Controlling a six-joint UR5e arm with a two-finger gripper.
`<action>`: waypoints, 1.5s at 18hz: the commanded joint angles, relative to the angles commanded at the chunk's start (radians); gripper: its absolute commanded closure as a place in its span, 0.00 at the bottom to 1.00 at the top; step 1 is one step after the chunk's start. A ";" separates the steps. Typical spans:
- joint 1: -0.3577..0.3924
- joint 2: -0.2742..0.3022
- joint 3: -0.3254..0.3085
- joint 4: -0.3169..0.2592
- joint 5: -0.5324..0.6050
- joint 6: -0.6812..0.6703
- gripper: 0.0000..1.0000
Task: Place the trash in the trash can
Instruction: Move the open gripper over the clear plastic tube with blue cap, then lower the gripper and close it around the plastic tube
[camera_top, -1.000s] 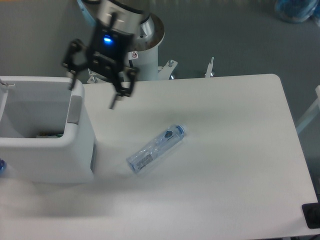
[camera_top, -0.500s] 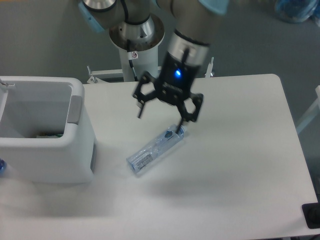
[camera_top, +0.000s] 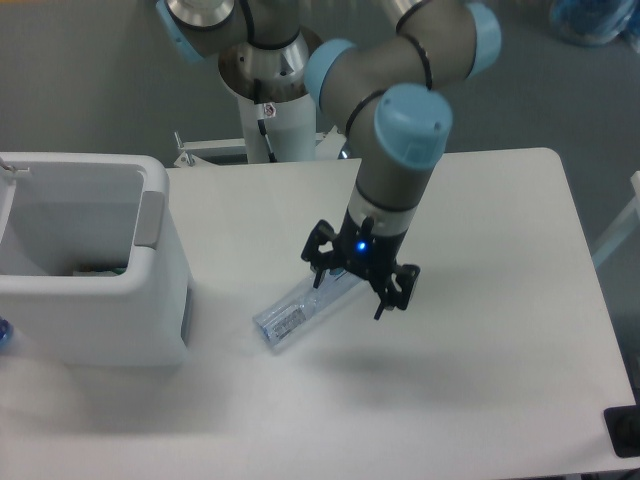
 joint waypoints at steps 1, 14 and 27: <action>-0.038 -0.023 0.006 -0.003 0.061 -0.002 0.00; -0.109 -0.063 -0.066 0.009 0.029 -0.012 0.00; -0.137 -0.130 -0.104 0.078 0.001 -0.054 0.00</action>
